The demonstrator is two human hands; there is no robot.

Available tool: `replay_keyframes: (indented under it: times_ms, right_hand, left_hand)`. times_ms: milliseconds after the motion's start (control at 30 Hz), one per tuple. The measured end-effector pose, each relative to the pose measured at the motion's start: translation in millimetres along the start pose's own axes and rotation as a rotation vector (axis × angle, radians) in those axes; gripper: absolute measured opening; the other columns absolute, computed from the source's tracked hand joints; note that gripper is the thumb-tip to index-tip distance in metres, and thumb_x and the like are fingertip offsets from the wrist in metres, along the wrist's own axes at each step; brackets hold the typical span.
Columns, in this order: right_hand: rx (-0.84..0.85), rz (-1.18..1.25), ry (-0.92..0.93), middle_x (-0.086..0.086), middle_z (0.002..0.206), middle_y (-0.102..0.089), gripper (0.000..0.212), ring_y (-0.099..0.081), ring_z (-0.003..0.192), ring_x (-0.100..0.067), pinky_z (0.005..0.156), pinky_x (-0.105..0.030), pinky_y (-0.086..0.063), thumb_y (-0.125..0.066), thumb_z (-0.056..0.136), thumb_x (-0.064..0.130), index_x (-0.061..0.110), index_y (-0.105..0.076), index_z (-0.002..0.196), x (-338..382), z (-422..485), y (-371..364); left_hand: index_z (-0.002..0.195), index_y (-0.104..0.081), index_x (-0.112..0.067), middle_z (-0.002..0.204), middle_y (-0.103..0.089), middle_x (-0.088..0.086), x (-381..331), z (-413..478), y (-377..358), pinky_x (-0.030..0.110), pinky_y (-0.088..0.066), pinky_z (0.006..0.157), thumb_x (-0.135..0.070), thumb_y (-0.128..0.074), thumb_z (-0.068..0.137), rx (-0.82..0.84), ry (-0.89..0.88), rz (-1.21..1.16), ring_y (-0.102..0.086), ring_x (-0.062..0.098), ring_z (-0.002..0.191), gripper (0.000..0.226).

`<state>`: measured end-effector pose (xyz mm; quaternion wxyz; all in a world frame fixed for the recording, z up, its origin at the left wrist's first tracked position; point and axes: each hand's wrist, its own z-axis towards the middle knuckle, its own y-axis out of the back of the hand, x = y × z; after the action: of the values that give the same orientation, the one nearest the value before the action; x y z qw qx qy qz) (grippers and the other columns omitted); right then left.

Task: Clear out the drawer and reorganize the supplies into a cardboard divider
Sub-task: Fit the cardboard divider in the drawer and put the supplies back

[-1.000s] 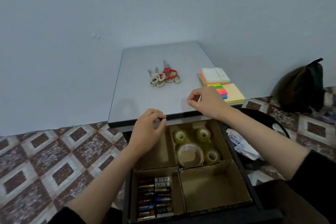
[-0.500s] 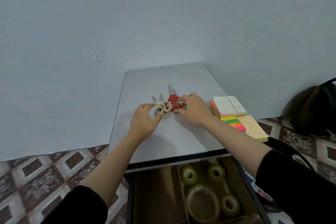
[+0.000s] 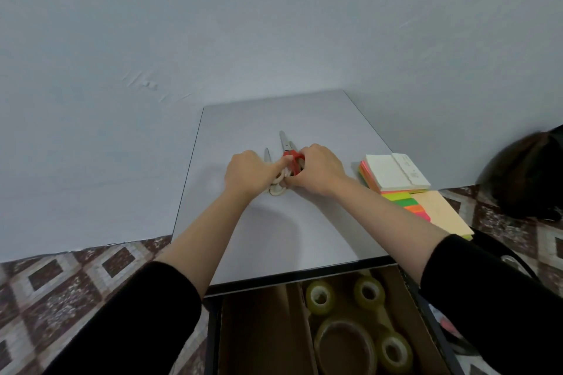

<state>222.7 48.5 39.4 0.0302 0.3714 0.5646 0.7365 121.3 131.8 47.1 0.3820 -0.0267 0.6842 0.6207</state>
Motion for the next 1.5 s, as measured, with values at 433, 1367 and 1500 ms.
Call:
replay_keyframes:
  times_ms: [433, 1367, 1500]
  right_hand:
    - [0.063, -0.031, -0.082, -0.002, 0.070, -0.045, 0.040, -0.044, 0.086, -0.024, 0.049, -0.025, -0.025, -0.077, 0.070, 0.035, 0.013, -0.044, 0.061, -15, -8, 37]
    - [0.085, 0.634, 0.004, -0.002, 0.126, -0.056, 0.047, -0.054, 0.108, -0.015, 0.089, -0.031, -0.045, -0.067, 0.085, 0.020, 0.022, -0.052, 0.129, -21, -205, 47]
    - [0.121, 0.612, 0.070, 0.006, 0.118, -0.057, 0.034, -0.054, 0.108, -0.010, 0.094, -0.029, -0.044, -0.066, 0.085, 0.020, 0.032, -0.055, 0.115, -42, -255, 37]
  left_hand:
    - [0.060, -0.042, -0.011, 0.064, -0.046, 0.002, -4, 3, 6, 0.027, -0.038, 0.061, -0.062, -0.059, 0.077, 0.092, 0.018, 0.094, -0.051, 0.022, 0.072, 0.057]
    - [0.110, -0.059, -0.018, 0.097, -0.059, -0.005, 63, -211, 56, 0.019, -0.044, 0.074, -0.031, -0.079, 0.070, 0.365, -0.093, -0.165, -0.056, 0.011, 0.089, 0.046]
    - [0.123, -0.055, -0.015, 0.103, -0.057, -0.006, 88, -248, 31, 0.014, -0.040, 0.069, -0.037, -0.079, 0.068, 0.520, -0.110, -0.039, -0.053, 0.007, 0.091, 0.063]
